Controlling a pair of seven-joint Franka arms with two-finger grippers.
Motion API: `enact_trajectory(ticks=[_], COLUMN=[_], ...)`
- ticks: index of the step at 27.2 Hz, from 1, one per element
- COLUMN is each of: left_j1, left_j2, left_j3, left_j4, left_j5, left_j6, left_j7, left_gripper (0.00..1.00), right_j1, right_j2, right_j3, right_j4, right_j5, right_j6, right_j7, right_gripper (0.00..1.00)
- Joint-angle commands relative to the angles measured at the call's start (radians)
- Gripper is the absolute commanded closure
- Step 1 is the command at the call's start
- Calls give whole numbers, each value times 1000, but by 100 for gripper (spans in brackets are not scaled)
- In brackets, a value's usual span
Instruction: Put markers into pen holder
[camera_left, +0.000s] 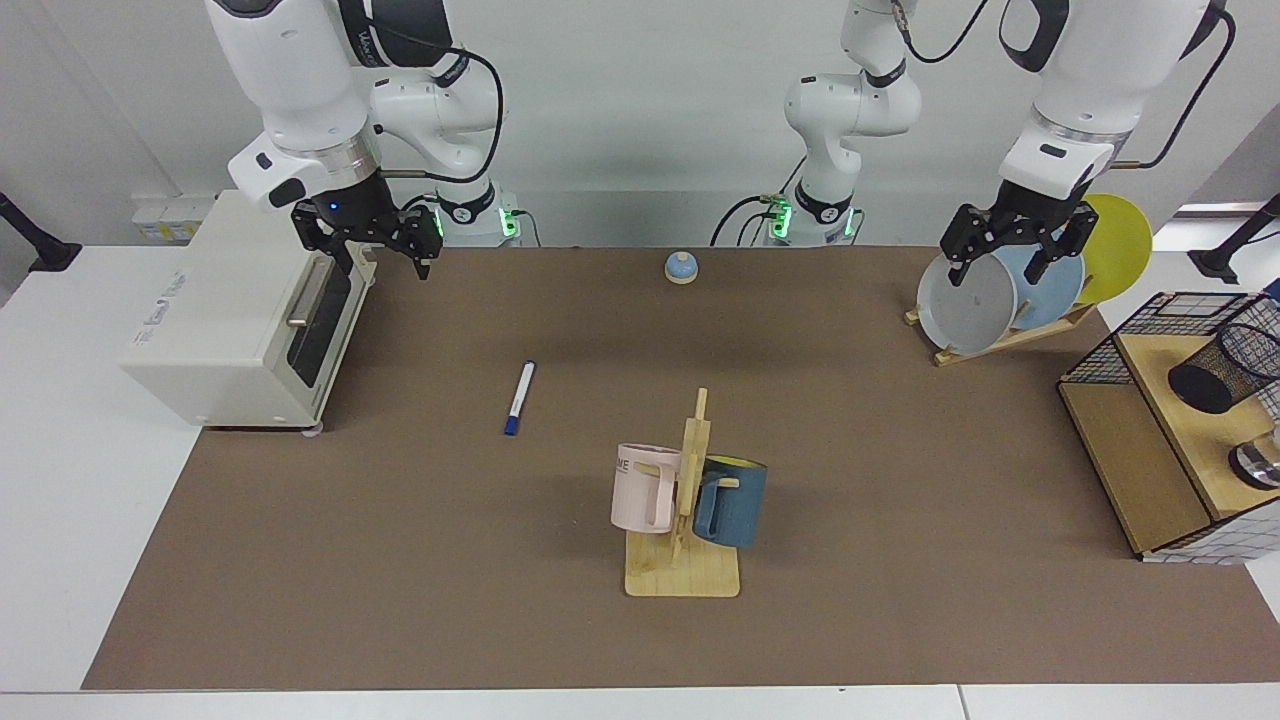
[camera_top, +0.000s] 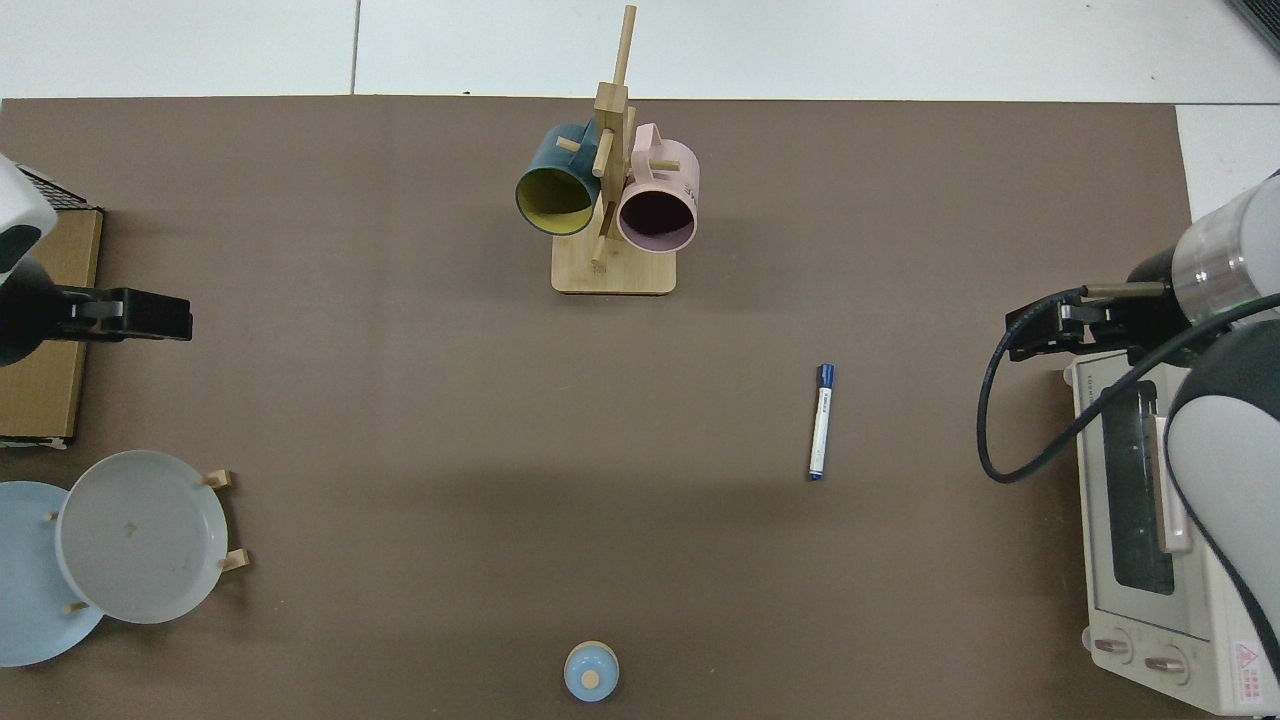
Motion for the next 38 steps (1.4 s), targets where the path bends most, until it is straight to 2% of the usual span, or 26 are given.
enact_trajectory(ticks=[1, 7, 18, 22, 26, 32, 38], left_j1=[-14, -14, -14, -14, -14, -14, -14], left_j2=[-22, -22, -22, -22, -22, -28, -36], left_j3=[16, 16, 16, 14, 14, 19, 24], left_j4=[-22, -22, -22, -22, -22, -25, -35], left_j5=[-8, -8, -8, -8, -10, -13, -14], left_j6=[4, 4, 4, 4, 4, 1, -14], left_j7=[14, 14, 14, 14, 19, 13, 10], left_gripper=[0, 0, 0, 0, 0, 0, 0], right_j1=[-19, -24, -18, -15, -12, -4, 22], right_j2=[-24, -19, -21, -30, -30, -16, 57], right_j3=[15, 15, 15, 28, 28, 28, 28], right_j4=[-32, -36, -36, -33, -43, -117, -129], right_j5=[24, 27, 26, 29, 67, 70, 98], right_j6=[29, 87, 76, 61, 78, 199, 256], right_j7=[-39, -37, -37, -37, -50, -56, -50], right_gripper=[0, 0, 0, 0, 0, 0, 0])
